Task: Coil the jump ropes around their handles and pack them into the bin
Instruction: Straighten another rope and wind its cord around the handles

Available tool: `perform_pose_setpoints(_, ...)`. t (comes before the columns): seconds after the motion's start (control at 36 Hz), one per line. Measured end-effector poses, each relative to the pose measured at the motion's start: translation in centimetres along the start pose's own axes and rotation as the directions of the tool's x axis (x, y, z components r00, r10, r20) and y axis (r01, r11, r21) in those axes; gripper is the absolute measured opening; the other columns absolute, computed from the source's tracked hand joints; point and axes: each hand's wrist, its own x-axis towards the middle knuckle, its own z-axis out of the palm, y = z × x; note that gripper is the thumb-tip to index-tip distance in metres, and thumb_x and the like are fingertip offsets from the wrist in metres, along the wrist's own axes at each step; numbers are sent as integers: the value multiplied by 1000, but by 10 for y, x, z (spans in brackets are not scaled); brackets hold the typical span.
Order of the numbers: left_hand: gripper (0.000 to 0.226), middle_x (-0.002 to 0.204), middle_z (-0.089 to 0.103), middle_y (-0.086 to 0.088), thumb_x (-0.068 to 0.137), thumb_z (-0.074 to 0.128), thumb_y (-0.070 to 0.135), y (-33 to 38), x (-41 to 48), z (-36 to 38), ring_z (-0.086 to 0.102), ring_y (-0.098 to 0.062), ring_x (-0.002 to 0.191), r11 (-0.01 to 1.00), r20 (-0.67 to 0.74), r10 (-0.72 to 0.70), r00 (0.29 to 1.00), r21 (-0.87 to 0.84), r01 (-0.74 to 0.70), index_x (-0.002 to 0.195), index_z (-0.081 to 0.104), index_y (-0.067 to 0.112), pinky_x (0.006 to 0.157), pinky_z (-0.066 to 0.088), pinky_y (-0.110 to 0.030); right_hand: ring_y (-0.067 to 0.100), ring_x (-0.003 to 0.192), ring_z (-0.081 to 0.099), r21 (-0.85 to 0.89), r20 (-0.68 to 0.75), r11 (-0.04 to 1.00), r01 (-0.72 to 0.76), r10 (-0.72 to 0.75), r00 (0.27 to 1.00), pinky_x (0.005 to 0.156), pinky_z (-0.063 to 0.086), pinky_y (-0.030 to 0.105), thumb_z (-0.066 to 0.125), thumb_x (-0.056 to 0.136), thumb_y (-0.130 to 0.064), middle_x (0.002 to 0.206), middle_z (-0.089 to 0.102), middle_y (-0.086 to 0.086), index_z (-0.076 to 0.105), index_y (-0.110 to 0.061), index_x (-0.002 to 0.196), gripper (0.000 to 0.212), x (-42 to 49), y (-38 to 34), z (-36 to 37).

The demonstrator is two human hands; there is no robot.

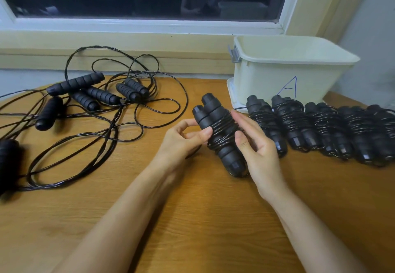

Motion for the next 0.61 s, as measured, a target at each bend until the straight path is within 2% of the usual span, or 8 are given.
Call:
perform_pose_setpoints(0.08,59,83,76,-8,67,77,24,0,0,2,71,-12,71,1000,-75,13,997,-26,-15,120,55,9,75,49,-27,-1,136,42,-104,-7,993,63,-64,998,111,32,15,51,101,-11,143,51,-13,52,-22,138,38,0,2,-1)
perform_pose_setpoints(0.14,63,82,76,-8,65,79,22,0,-1,4,71,-12,70,998,-120,27,992,-44,-33,121,55,7,75,51,-25,-2,136,42,-179,-22,979,100,-105,994,110,31,13,50,100,-11,143,50,-12,52,-17,139,39,-1,3,2)
perform_pose_setpoints(0.22,50,74,75,-5,72,79,12,0,-2,8,69,-9,62,996,-166,43,985,-68,-55,116,56,6,58,51,-14,-1,140,36,-334,9,933,136,-141,990,111,27,10,53,98,-32,152,42,-10,45,-26,146,49,-4,3,8)
perform_pose_setpoints(0.31,46,72,75,-5,76,78,7,-1,-4,10,69,-9,60,995,-203,38,979,-81,-56,116,55,5,57,52,-17,-4,144,22,-524,85,835,167,-144,986,109,21,8,54,89,-53,162,24,-12,29,-43,152,68,-9,3,14)
perform_pose_setpoints(0.36,44,69,74,-4,77,79,8,-1,-4,11,69,-8,59,996,-219,36,975,-69,-52,114,55,6,55,52,-16,-2,145,19,-637,121,749,182,-135,983,107,25,16,57,84,-59,164,15,-11,16,-44,154,83,-11,4,17)
perform_pose_setpoints(0.44,48,72,75,-6,73,81,15,-3,-5,13,71,-11,63,997,-239,22,971,-72,-40,113,57,8,62,54,-23,16,144,29,-751,127,636,176,-123,984,105,38,30,69,75,-58,164,15,-5,6,-42,156,103,-12,4,19)
perform_pose_setpoints(0.53,42,72,75,-4,75,81,18,-5,-5,15,72,-11,65,998,-235,2,972,-56,-15,111,59,11,61,54,-21,27,134,44,-831,81,532,162,-172,982,103,45,41,81,67,-55,159,30,4,18,-32,156,111,-12,5,20)
perform_pose_setpoints(0.61,39,77,76,-6,77,79,18,-5,-5,15,73,-13,72,999,-214,-12,977,-45,2,111,61,13,64,52,-20,28,128,52,-866,40,481,141,-214,976,98,50,41,89,63,-43,153,42,8,29,-26,154,110,-10,6,20)
